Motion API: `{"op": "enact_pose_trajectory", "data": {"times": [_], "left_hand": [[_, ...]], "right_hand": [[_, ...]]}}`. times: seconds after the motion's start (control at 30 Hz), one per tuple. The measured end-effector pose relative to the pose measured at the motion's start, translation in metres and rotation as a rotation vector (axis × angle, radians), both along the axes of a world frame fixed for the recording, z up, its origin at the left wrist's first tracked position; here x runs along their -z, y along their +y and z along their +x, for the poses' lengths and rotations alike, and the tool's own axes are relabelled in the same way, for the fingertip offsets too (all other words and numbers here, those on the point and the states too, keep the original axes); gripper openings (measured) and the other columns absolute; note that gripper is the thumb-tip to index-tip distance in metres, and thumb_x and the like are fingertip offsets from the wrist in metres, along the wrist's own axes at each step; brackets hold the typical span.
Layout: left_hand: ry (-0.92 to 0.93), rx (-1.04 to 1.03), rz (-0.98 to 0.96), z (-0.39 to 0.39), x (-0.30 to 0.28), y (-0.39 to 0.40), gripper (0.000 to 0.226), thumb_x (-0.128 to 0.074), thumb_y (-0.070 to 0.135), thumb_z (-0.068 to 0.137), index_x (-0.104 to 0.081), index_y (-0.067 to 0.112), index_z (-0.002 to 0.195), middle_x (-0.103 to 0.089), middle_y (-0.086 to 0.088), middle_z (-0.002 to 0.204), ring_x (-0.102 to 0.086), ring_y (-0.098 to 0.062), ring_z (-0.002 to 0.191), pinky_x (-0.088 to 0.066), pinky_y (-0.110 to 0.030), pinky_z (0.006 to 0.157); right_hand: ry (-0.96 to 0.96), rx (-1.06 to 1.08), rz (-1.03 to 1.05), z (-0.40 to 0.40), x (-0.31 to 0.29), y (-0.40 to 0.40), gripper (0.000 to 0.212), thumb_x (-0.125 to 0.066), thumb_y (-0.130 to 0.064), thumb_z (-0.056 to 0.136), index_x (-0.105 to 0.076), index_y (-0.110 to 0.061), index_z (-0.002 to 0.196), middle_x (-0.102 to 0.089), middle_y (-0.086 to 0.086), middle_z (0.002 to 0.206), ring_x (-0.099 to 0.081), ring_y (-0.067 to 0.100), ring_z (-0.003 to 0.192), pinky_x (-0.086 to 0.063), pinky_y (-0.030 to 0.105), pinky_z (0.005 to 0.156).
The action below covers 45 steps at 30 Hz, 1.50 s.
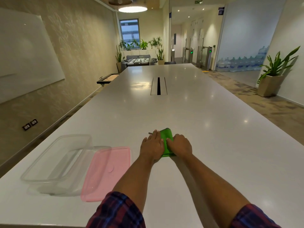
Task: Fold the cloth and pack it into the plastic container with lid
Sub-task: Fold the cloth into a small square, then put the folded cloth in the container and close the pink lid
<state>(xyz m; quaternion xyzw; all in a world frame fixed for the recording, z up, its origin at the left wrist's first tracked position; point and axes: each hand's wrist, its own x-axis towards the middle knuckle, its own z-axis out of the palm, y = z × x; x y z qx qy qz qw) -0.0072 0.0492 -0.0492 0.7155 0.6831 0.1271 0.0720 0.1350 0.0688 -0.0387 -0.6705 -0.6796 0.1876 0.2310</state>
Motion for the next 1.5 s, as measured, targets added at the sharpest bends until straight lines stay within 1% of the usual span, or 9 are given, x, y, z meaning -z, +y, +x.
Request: {"op": "enact_pose_trajectory", "data": {"times": [0.17,0.3,0.4,0.6,0.7,0.87,1.03,1.23,1.5], "left_hand": [[-0.102,0.030,-0.077,-0.001,-0.022,0.004,0.053,-0.024,0.032,0.107,-0.028,0.010,0.155,-0.027,-0.011,0.163,-0.031,-0.030,0.148,-0.028,-0.049,0.119],[-0.300,-0.043,-0.120,-0.005,-0.045,0.008,0.035,-0.043,0.026,0.095,-0.061,0.010,0.120,-0.062,-0.015,0.124,-0.061,-0.031,0.111,-0.050,-0.043,0.092],[-0.379,-0.141,-0.197,-0.011,-0.062,0.008,0.040,-0.043,0.029,0.096,-0.054,0.011,0.130,-0.058,-0.016,0.130,-0.057,-0.032,0.113,-0.044,-0.036,0.086],[-0.539,-0.291,-0.263,-0.040,-0.102,0.000,0.074,-0.042,0.053,0.099,-0.021,0.009,0.154,-0.044,-0.022,0.147,-0.051,-0.039,0.128,-0.046,-0.047,0.104],[-0.546,-0.347,-0.227,-0.062,-0.120,-0.004,0.076,-0.042,0.049,0.101,-0.012,0.007,0.157,-0.035,-0.024,0.155,-0.044,-0.040,0.136,-0.041,-0.048,0.110],[-0.499,-0.470,-0.131,-0.108,-0.141,-0.020,0.068,-0.048,0.028,0.099,-0.018,0.002,0.155,-0.038,-0.026,0.152,-0.044,-0.041,0.136,-0.039,-0.049,0.111],[-0.436,-0.643,0.004,-0.159,-0.152,-0.040,0.063,-0.049,0.027,0.093,-0.024,0.002,0.145,-0.049,-0.026,0.141,-0.051,-0.041,0.128,-0.042,-0.044,0.094],[-0.234,-0.748,-0.046,-0.214,-0.159,-0.067,0.044,-0.037,0.028,0.092,-0.061,0.005,0.120,-0.059,-0.019,0.131,-0.055,-0.035,0.120,-0.041,-0.039,0.092],[-0.401,-0.905,0.022,-0.254,-0.154,-0.090,0.047,-0.049,0.030,0.091,-0.064,0.003,0.126,-0.060,-0.019,0.132,-0.054,-0.038,0.127,-0.044,-0.048,0.105]], "right_hand": [[0.332,-0.085,-0.078,-0.005,-0.011,0.004,0.028,-0.054,-0.039,0.097,-0.050,-0.011,0.101,-0.058,-0.002,0.088,-0.058,0.020,0.081,-0.038,0.030,0.061],[0.584,-0.105,-0.117,-0.013,-0.015,0.002,0.021,-0.058,-0.032,0.099,-0.050,-0.013,0.096,-0.060,0.002,0.091,-0.058,0.016,0.079,-0.044,0.027,0.061],[0.727,-0.071,-0.141,-0.019,-0.019,0.001,0.025,-0.061,-0.032,0.099,-0.053,-0.009,0.102,-0.065,0.010,0.103,-0.063,0.023,0.089,-0.051,0.034,0.074],[0.983,-0.107,-0.183,-0.047,-0.036,-0.006,0.040,-0.066,-0.030,0.097,-0.055,0.002,0.118,-0.068,0.023,0.114,-0.069,0.037,0.104,-0.057,0.052,0.091],[1.091,-0.198,-0.245,-0.067,-0.050,-0.013,0.041,-0.066,-0.027,0.098,-0.053,0.005,0.120,-0.067,0.029,0.119,-0.067,0.043,0.110,-0.053,0.060,0.097],[1.157,-0.355,-0.369,-0.109,-0.071,-0.031,0.033,-0.058,-0.017,0.102,-0.050,0.006,0.124,-0.064,0.029,0.121,-0.067,0.032,0.098,-0.060,0.044,0.083],[1.040,-0.586,-0.464,-0.150,-0.091,-0.058,0.031,-0.051,-0.008,0.098,-0.050,0.000,0.128,-0.067,0.027,0.119,-0.071,0.037,0.086,-0.055,0.033,0.063],[0.932,-0.769,-0.394,-0.193,-0.101,-0.087,0.053,-0.066,-0.008,0.095,-0.036,-0.011,0.138,-0.071,0.015,0.100,-0.074,0.031,0.077,-0.061,0.037,0.071],[0.431,-0.950,0.050,-0.242,-0.098,-0.097,0.028,-0.058,-0.027,0.100,-0.064,-0.021,0.127,-0.070,0.008,0.122,-0.066,0.025,0.109,-0.050,0.040,0.095]]}}
